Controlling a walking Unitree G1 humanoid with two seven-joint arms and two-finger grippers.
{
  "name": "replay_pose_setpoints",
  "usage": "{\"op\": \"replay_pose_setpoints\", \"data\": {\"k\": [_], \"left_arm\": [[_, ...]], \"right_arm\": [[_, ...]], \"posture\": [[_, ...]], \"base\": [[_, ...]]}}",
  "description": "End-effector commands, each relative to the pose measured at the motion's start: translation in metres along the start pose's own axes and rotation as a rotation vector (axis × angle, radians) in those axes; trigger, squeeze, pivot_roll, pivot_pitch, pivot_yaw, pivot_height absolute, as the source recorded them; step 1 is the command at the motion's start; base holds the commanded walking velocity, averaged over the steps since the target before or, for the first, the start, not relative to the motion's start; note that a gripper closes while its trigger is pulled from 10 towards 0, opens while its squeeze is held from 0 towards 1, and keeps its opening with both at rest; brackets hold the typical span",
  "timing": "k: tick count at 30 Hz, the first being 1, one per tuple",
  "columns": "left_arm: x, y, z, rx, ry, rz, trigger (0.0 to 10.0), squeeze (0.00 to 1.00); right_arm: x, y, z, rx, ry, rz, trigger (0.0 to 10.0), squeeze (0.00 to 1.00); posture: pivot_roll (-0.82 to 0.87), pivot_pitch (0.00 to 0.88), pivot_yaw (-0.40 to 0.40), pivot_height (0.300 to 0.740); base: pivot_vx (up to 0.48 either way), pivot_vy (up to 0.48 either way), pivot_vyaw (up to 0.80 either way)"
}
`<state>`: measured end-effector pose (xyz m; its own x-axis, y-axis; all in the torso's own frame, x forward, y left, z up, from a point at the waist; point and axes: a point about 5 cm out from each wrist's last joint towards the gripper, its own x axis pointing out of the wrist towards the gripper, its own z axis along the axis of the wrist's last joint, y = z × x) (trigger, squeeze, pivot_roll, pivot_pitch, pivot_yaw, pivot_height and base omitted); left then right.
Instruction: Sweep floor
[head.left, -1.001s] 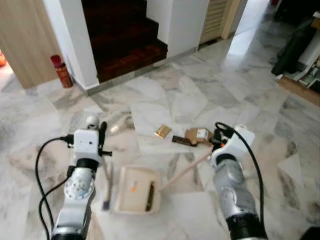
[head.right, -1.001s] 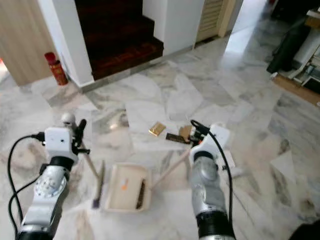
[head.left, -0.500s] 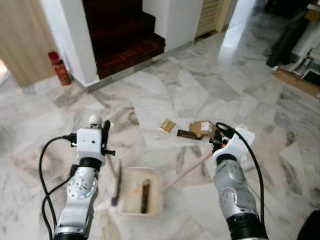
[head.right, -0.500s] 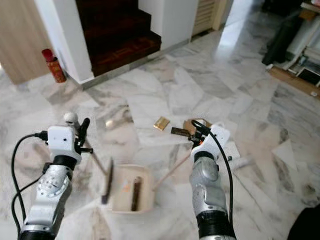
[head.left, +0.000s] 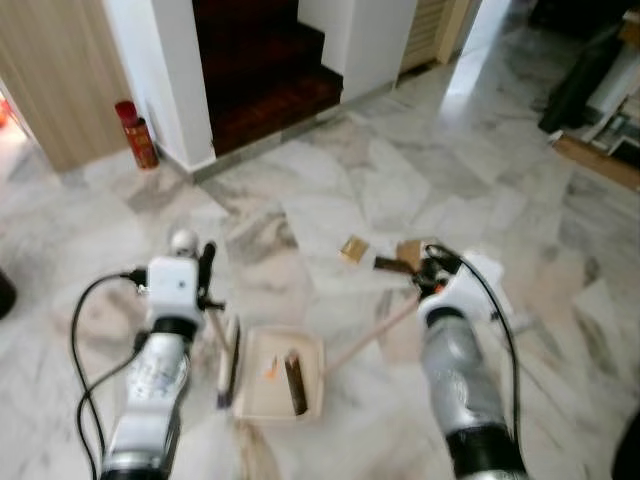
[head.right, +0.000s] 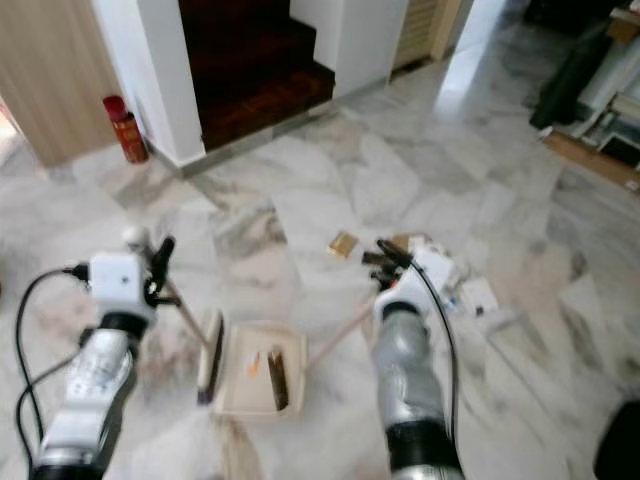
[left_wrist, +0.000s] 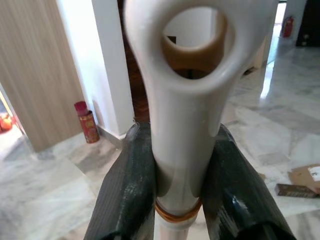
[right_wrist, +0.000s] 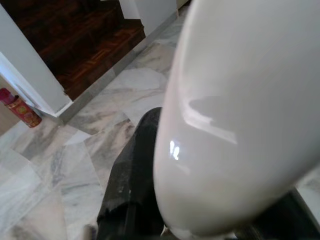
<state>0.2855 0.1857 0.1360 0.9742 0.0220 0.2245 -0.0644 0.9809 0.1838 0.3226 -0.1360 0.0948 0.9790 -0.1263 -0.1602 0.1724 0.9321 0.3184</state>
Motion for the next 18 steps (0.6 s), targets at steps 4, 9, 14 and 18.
{"op": "replay_pose_setpoints", "data": {"k": [4,9,14,18], "left_arm": [[0.0021,-0.0007,0.0090,0.008,-0.043,0.002,10.0,0.00],[0.0023,-0.0004,0.0090,0.008,-0.042,0.000,10.0,0.00],[0.0022,-0.0010,0.0085,0.011,-0.041,-0.005,10.0,0.00],[0.0019,-0.0006,0.0085,0.011,-0.041,-0.006,10.0,0.00]], "right_arm": [[0.0003,-0.0032,0.0081,0.034,-0.040,-0.003,10.0,0.00],[0.0006,-0.0027,0.0079,0.035,-0.040,-0.003,10.0,0.00],[0.0006,-0.0024,0.0073,0.034,-0.039,-0.003,10.0,0.00],[0.0003,-0.0021,0.0067,0.038,-0.038,-0.003,10.0,0.00]], "posture": [[0.01,0.086,-0.056,0.740],[0.01,0.083,-0.055,0.740],[0.01,0.075,-0.052,0.740],[0.01,0.070,-0.049,0.740]], "base": [[0.000,0.386,0.00],[0.000,0.389,0.00],[0.000,0.388,0.00],[0.000,0.386,0.00]]}}
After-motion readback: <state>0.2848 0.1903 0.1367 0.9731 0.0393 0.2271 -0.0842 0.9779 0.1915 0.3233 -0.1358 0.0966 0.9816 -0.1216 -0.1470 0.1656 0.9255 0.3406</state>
